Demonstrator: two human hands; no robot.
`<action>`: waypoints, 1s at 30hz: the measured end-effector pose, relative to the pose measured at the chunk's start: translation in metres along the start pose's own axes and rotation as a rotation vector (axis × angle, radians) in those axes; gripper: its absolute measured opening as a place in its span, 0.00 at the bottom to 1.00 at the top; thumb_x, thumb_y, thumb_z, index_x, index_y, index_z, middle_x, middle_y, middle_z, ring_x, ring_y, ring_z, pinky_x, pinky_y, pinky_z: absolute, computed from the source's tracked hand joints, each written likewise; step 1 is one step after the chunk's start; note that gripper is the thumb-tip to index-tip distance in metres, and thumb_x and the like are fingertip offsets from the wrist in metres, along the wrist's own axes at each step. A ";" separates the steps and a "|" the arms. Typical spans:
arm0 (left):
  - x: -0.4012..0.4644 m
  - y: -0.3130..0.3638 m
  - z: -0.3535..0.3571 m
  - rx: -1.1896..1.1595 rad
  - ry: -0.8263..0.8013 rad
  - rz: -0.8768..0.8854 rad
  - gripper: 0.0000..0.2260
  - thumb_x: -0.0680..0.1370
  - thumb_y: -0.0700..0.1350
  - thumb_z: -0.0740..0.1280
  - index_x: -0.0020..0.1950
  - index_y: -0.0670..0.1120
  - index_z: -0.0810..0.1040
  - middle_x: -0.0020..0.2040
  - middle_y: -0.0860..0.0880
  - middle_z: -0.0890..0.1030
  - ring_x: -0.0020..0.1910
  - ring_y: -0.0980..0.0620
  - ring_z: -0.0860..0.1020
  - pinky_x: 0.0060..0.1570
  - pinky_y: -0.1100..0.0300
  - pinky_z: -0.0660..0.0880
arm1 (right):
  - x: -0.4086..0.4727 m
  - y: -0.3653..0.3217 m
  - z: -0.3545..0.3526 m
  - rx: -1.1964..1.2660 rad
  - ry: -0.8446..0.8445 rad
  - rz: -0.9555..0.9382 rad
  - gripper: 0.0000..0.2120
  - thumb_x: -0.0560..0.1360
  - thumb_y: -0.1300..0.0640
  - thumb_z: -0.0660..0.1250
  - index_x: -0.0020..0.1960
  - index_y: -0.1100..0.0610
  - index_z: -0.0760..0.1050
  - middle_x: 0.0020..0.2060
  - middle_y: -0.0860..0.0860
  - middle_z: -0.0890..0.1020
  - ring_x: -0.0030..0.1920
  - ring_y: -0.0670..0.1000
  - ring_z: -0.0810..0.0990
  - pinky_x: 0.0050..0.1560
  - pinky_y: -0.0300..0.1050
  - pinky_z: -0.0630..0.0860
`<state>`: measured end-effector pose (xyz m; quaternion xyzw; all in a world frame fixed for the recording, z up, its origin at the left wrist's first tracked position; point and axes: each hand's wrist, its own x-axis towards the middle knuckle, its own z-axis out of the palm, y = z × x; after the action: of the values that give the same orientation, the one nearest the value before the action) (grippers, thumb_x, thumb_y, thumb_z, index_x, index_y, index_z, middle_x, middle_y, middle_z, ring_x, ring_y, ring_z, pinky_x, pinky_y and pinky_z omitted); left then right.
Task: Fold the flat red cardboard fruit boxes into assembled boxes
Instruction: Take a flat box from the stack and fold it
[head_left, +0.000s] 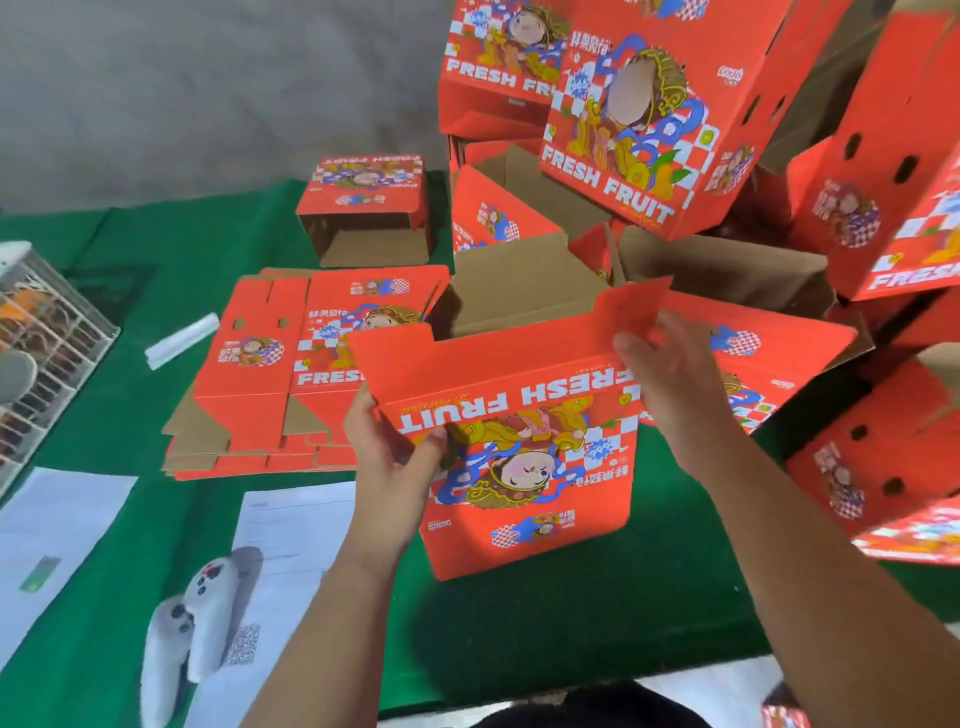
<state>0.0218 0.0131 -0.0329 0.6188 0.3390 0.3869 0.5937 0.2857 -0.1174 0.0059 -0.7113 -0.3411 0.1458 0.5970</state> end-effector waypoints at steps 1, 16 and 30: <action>-0.002 0.001 0.003 0.001 0.005 -0.012 0.30 0.77 0.41 0.70 0.76 0.48 0.61 0.69 0.30 0.69 0.63 0.39 0.77 0.54 0.41 0.81 | -0.005 0.002 -0.004 -0.009 0.030 -0.020 0.17 0.75 0.37 0.70 0.56 0.49 0.80 0.57 0.55 0.80 0.62 0.62 0.78 0.65 0.68 0.73; -0.013 0.015 0.029 0.618 0.235 0.253 0.21 0.67 0.55 0.80 0.45 0.40 0.78 0.70 0.43 0.71 0.69 0.41 0.68 0.62 0.63 0.57 | -0.045 -0.004 -0.040 0.045 0.249 -0.118 0.08 0.73 0.42 0.67 0.37 0.32 0.71 0.32 0.36 0.71 0.32 0.35 0.69 0.34 0.33 0.65; -0.043 0.011 0.044 0.986 0.315 0.210 0.21 0.77 0.59 0.68 0.65 0.53 0.69 0.74 0.41 0.70 0.64 0.34 0.72 0.61 0.43 0.67 | -0.037 0.032 -0.064 -0.389 0.059 -0.169 0.20 0.81 0.33 0.53 0.47 0.47 0.71 0.43 0.39 0.78 0.42 0.43 0.77 0.41 0.46 0.70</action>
<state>0.0395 -0.0460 -0.0247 0.7896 0.5021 0.3272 0.1321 0.3081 -0.1909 -0.0160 -0.7859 -0.4037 0.0058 0.4683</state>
